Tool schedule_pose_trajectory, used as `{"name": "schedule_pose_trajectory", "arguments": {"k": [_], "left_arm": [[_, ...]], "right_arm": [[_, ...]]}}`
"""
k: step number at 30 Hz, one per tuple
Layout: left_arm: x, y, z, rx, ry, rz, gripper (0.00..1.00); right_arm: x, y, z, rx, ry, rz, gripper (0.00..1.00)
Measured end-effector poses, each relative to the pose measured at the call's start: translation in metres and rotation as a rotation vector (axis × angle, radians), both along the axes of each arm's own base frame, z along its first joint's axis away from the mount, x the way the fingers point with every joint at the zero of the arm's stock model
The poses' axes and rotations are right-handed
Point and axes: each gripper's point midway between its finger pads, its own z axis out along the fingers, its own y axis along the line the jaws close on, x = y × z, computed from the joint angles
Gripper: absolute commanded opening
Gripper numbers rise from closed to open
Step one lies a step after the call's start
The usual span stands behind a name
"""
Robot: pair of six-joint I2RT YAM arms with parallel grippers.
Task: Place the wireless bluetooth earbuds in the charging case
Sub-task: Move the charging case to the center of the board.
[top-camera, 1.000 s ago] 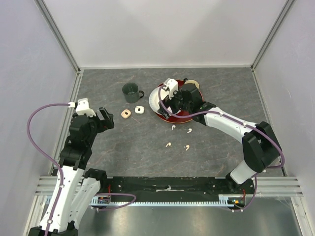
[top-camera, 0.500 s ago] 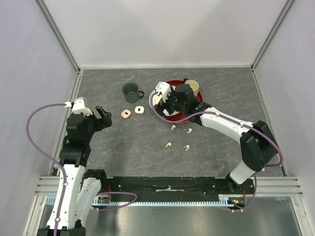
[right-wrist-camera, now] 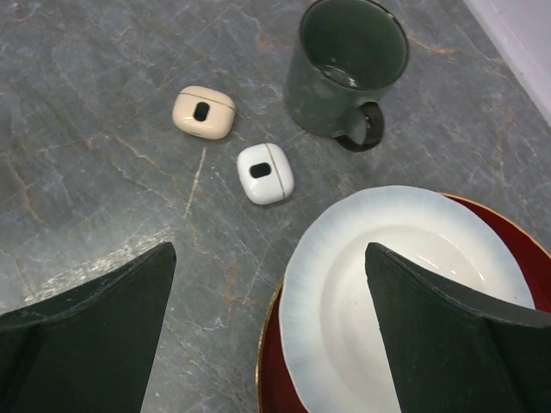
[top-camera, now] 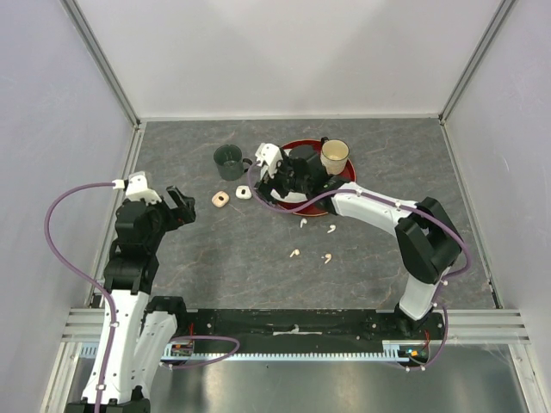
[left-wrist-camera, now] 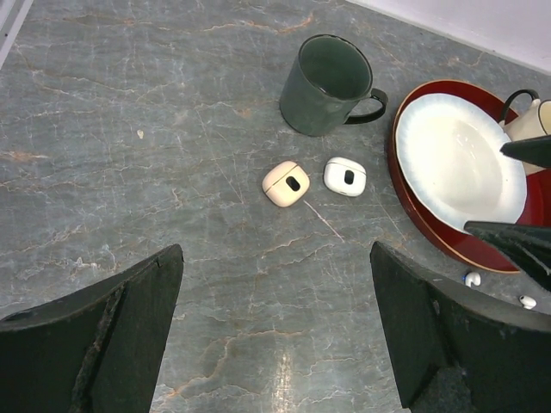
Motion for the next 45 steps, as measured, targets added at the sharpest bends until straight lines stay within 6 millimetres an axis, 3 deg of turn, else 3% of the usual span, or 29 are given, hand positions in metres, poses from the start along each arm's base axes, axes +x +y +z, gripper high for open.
{"name": "schedule_pose_trajectory", "arguments": {"k": [5,12,27,34,45], "left_arm": [[0.000,-0.001,0.000,-0.003,-0.001,-0.004,0.95],[-0.002,0.001,0.003,-0.012,-0.015,0.001,0.95],[-0.002,0.008,0.004,-0.031,-0.026,0.027,0.95],[0.002,0.009,-0.002,-0.039,0.001,0.024,0.95],[0.005,0.010,-0.005,-0.052,0.014,0.016,0.95]], "right_arm": [[-0.012,0.016,0.000,-0.041,-0.010,0.050,0.98],[-0.010,0.027,0.000,-0.088,-0.012,0.063,0.93],[-0.017,0.035,-0.039,-0.199,0.017,0.109,0.73],[-0.010,0.042,-0.034,-0.187,0.004,0.111,0.81],[-0.003,0.056,-0.041,-0.177,-0.002,0.136,0.74]]}}
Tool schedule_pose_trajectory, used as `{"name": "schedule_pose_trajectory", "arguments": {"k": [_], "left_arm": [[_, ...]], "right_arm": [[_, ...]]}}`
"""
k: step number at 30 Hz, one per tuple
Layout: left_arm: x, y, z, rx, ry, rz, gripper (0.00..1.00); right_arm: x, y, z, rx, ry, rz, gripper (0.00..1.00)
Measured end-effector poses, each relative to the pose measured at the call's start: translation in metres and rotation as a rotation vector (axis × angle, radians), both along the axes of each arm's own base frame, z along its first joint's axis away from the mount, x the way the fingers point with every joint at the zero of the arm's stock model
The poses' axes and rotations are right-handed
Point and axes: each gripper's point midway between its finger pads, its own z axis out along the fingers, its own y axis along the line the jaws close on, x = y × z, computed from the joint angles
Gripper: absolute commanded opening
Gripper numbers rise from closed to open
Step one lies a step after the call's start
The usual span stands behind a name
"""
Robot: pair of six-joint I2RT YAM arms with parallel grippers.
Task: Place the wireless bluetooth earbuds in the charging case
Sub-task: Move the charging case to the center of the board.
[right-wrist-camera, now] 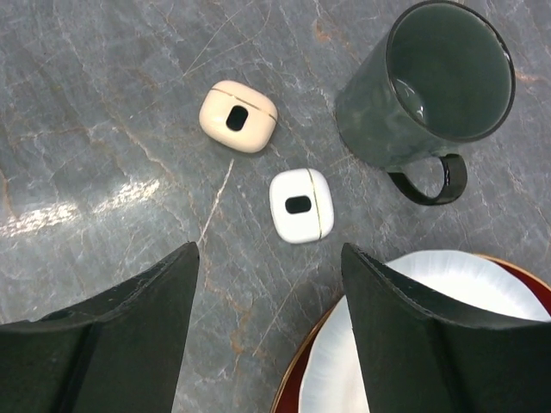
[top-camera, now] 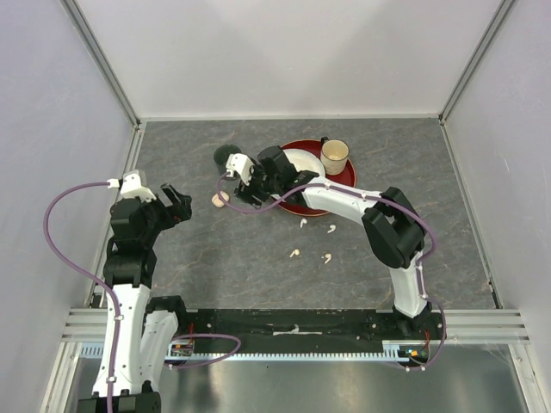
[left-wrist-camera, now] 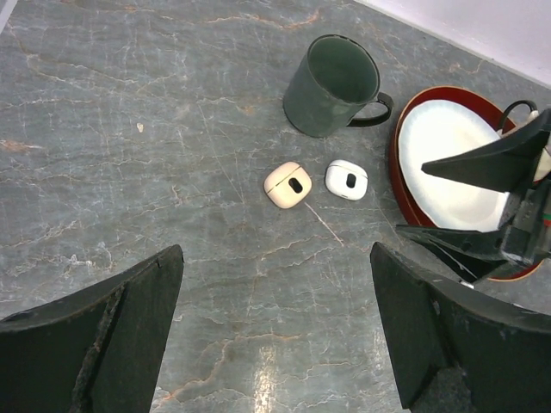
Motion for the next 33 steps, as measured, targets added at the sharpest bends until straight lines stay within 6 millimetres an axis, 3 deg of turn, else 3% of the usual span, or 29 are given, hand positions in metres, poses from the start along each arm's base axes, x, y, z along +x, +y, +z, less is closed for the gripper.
{"name": "schedule_pose_trajectory", "arguments": {"k": [16,33], "left_arm": [[0.001,0.000,0.002,-0.014,-0.010,-0.005,0.95],[0.000,-0.001,0.003,-0.024,-0.011,-0.012,0.95]], "right_arm": [[0.011,0.015,-0.050,-0.081,-0.025,0.099,0.82],[0.023,0.018,-0.064,-0.141,-0.071,0.156,0.79]]}}
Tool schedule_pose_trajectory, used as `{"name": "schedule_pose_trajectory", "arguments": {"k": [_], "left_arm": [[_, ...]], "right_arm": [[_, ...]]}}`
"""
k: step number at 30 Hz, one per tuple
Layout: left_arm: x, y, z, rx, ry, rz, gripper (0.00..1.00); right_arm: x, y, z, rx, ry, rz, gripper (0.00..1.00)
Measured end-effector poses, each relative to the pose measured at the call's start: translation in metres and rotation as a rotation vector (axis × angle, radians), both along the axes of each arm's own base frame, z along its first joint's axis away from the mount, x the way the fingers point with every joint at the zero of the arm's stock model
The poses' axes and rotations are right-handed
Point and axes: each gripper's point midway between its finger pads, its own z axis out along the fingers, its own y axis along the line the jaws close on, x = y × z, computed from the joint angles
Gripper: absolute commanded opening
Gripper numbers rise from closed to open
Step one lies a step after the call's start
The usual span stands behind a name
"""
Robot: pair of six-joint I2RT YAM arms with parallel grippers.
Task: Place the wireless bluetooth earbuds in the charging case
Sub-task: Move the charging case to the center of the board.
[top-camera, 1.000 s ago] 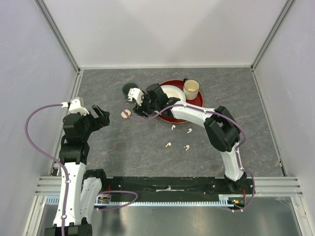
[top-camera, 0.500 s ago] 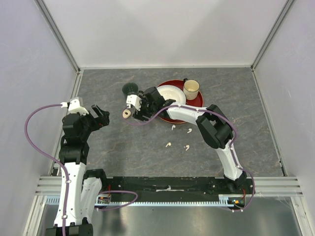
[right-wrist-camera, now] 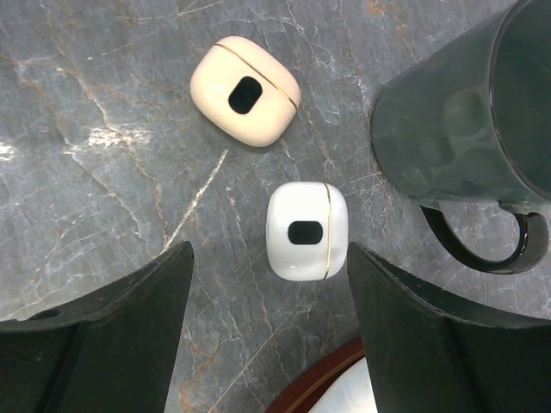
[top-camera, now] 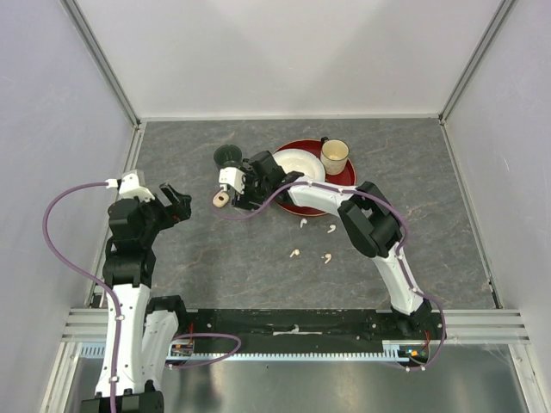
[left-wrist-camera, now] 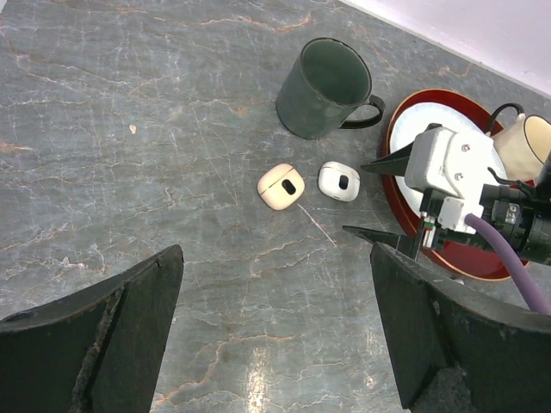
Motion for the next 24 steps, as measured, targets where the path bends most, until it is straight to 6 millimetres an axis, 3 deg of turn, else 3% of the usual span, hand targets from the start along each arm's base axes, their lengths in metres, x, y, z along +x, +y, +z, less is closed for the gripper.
{"name": "schedule_pose_trajectory", "arguments": {"k": [12,24], "left_arm": [[0.000,-0.001,0.000,-0.011,-0.001,-0.006,0.95],[0.002,0.004,-0.003,-0.018,0.004,0.011,0.95]], "right_arm": [[0.020,0.000,-0.025,-0.032,0.019,0.005,0.80],[0.038,-0.001,-0.026,-0.064,0.063,0.032,0.77]]}}
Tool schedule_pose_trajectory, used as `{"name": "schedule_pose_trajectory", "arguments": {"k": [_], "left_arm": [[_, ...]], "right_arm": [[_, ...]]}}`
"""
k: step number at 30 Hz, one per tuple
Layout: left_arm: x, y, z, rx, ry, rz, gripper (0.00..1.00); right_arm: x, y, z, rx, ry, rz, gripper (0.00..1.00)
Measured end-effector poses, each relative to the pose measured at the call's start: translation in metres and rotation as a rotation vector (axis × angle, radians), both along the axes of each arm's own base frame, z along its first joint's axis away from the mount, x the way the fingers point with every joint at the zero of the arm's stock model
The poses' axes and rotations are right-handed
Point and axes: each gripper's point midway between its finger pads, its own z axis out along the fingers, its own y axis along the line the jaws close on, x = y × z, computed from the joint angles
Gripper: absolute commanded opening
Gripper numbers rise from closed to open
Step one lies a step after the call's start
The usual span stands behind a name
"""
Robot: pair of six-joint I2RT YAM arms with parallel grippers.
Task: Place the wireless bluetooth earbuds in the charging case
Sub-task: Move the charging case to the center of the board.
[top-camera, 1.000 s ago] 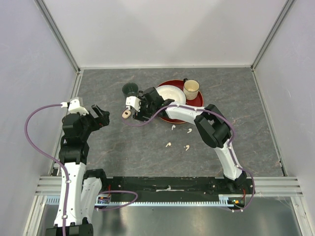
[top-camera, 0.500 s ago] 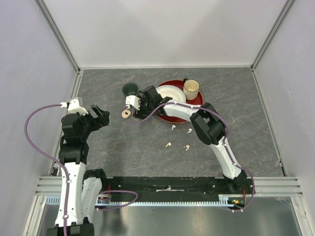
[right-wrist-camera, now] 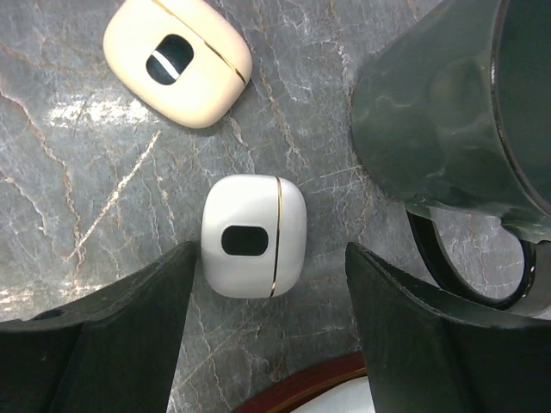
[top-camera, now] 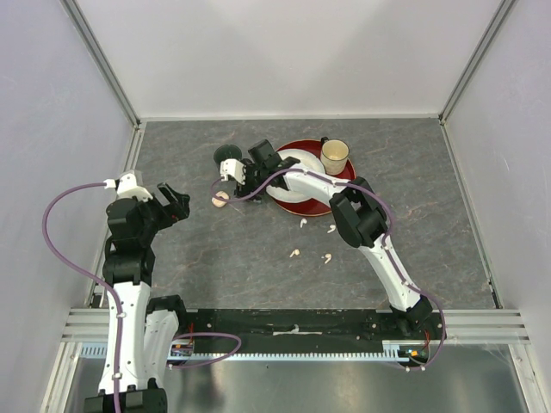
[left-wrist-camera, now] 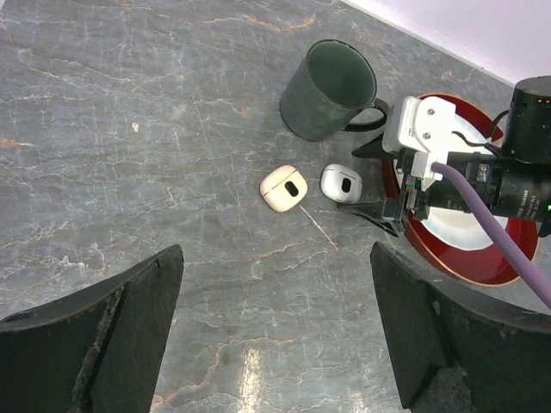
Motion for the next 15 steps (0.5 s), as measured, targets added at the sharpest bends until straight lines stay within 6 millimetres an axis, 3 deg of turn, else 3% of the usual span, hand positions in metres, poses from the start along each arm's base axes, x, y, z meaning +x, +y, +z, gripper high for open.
{"name": "schedule_pose_trajectory", "arguments": {"k": [15], "left_arm": [[0.0009,0.0001,0.0006,-0.012,-0.003,-0.005,0.95]], "right_arm": [[-0.0077,-0.0046,-0.0032,-0.076,0.045,0.072,0.78]]}}
